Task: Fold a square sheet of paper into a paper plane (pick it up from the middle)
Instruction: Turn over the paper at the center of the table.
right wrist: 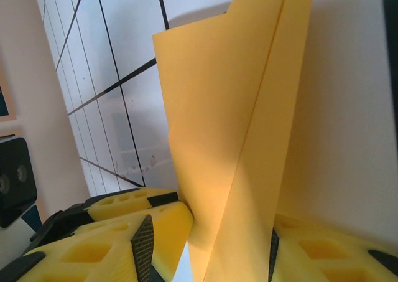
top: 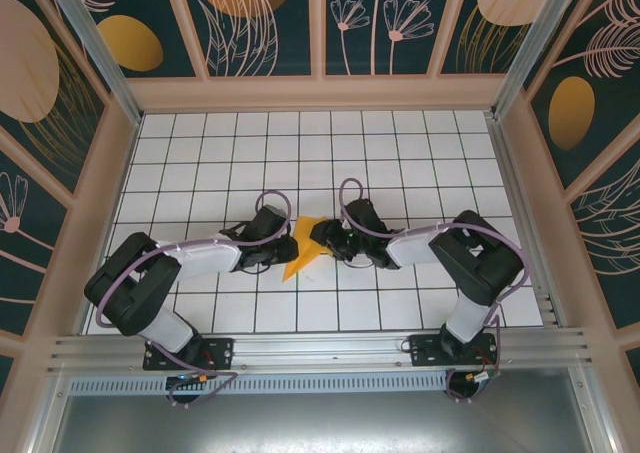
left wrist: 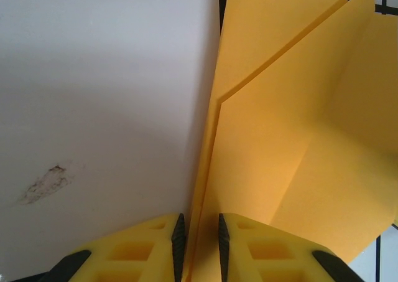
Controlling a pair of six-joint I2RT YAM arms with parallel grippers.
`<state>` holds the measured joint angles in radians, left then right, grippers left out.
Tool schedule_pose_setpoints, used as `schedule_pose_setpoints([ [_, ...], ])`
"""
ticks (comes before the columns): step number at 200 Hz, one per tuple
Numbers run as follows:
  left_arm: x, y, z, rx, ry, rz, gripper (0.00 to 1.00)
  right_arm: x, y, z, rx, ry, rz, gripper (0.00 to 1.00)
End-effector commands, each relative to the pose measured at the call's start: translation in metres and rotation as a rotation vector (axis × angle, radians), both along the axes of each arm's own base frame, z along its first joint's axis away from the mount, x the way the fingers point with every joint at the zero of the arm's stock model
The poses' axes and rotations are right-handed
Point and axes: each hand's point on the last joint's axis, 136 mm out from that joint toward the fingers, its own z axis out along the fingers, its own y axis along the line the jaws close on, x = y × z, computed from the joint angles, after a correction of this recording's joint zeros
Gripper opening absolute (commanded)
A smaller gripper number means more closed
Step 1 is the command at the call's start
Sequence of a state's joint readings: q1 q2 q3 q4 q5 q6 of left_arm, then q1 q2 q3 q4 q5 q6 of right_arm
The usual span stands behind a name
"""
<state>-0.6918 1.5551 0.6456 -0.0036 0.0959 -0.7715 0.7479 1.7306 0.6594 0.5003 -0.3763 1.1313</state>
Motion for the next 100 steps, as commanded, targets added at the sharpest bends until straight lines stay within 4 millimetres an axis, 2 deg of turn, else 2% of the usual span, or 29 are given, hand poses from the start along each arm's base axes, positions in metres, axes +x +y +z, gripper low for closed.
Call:
schedule_pose_setpoints([
  [1, -0.002, -0.013, -0.003, -0.045, 0.026, -0.02, 0.23, 0.009, 0.015, 0.013, 0.05, -0.054, 0.043, 0.49],
  [100, -0.003, -0.011, 0.002, -0.061, 0.017, -0.01, 0.21, 0.019, 0.029, 0.005, 0.029, -0.1, 0.094, 0.34],
])
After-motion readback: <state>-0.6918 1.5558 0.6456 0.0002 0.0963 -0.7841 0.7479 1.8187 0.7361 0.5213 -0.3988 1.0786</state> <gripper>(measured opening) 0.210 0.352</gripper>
